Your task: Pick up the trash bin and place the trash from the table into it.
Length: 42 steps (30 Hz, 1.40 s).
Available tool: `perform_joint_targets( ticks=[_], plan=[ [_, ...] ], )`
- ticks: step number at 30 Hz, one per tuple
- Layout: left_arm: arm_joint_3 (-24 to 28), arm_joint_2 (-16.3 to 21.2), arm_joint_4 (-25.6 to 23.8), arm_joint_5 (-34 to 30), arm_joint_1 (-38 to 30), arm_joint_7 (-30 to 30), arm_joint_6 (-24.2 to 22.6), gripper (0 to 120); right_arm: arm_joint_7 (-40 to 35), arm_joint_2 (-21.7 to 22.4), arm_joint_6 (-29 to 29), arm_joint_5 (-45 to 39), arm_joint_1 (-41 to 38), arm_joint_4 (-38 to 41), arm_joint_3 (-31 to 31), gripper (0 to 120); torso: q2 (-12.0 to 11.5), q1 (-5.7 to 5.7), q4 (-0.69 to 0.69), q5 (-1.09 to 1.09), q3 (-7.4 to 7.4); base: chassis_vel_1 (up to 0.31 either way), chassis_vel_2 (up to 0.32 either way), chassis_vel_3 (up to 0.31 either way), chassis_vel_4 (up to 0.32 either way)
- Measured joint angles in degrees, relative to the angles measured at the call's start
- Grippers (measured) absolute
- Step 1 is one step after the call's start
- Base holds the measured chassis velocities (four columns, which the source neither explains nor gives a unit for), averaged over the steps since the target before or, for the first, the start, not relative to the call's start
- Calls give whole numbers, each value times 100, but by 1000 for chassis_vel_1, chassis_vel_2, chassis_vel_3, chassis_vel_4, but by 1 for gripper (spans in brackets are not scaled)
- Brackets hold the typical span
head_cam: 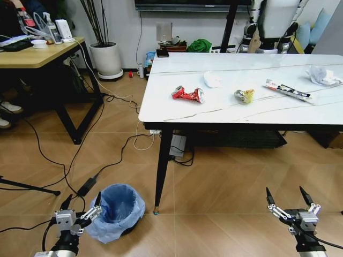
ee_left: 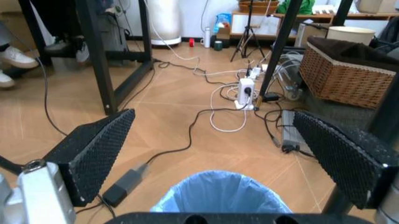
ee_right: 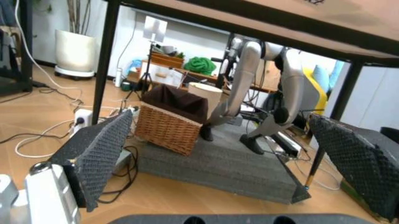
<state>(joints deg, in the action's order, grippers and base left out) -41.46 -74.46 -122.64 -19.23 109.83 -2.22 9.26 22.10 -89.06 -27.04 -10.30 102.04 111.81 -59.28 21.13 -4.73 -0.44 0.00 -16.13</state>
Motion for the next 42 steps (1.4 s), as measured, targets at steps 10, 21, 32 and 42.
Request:
perform_joint_targets(
  ticks=[10, 21, 32, 42],
  plan=[
    [6, -86, 76, 20, -22, 79, 33, 100, 28, -61, -28, 127, -26, -8, 150, 100, -234, 75, 0, 0, 160, 0, 0, 0, 0],
    [2, -160, 169, 65, -59, 170, 129, 100, 42, -9, -70, 131, 26, 33, 114, 100, -584, 189, 0, 0, 396, 0, 0, 0, 0],
    [14, -164, 181, 75, -52, 208, 149, 100, 52, -51, -74, 129, 35, 60, 122, 100, -804, 257, 0, 0, 547, 0, 0, 0, 0],
    [-5, -148, 299, 66, -58, 242, 221, 100, 66, -118, -97, 169, 13, 34, 176, 100, -1025, 320, 0, 0, 705, 0, 0, 0, 0]
  ],
)
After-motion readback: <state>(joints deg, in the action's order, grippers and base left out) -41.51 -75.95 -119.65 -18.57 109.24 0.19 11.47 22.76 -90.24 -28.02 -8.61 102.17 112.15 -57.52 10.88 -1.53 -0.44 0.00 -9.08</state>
